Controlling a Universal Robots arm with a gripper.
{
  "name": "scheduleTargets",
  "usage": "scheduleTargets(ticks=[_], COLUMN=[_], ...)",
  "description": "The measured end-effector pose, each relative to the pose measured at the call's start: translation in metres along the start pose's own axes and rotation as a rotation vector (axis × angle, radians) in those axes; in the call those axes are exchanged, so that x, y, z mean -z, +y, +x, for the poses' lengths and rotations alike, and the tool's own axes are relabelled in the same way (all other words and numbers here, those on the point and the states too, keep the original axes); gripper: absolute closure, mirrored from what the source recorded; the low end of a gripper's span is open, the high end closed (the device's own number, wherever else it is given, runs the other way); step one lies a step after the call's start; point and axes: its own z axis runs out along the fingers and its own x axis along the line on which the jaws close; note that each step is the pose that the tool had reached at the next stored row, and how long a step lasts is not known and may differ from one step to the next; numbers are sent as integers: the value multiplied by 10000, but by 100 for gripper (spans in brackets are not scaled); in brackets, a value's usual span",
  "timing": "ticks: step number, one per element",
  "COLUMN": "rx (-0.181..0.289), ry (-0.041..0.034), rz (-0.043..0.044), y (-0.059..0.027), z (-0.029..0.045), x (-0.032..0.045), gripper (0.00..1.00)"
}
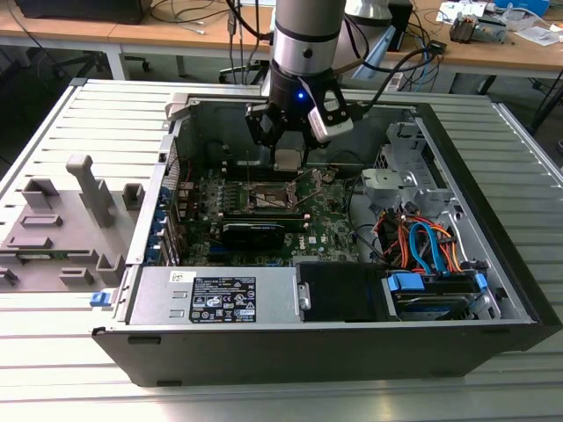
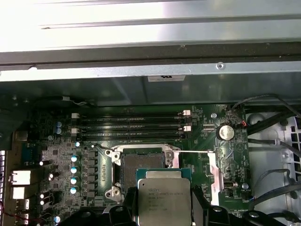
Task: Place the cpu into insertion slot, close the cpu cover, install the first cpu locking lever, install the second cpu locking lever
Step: 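Place the cpu into insertion slot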
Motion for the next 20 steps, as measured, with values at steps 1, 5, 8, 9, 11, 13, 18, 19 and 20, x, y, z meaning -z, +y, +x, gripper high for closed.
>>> scheduleTargets(ticks=[1, 5, 8, 9, 11, 13, 18, 19, 20], rx=[0, 0, 0, 0, 0, 0, 0, 1, 2], ry=[0, 0, 0, 0, 0, 0, 1, 1, 0], rz=[-1, -1, 0, 0, 0, 0, 2, 1, 0], y=[-1, -10, -14, -15, -20, -25, -33, -33, -33], z=[0, 0, 0, 0, 0, 0, 0, 1, 1], x=[-1, -8, -11, -12, -17, -21, -30, -32, -34], gripper=[45, 45, 45, 45, 45, 45, 45, 45, 45])
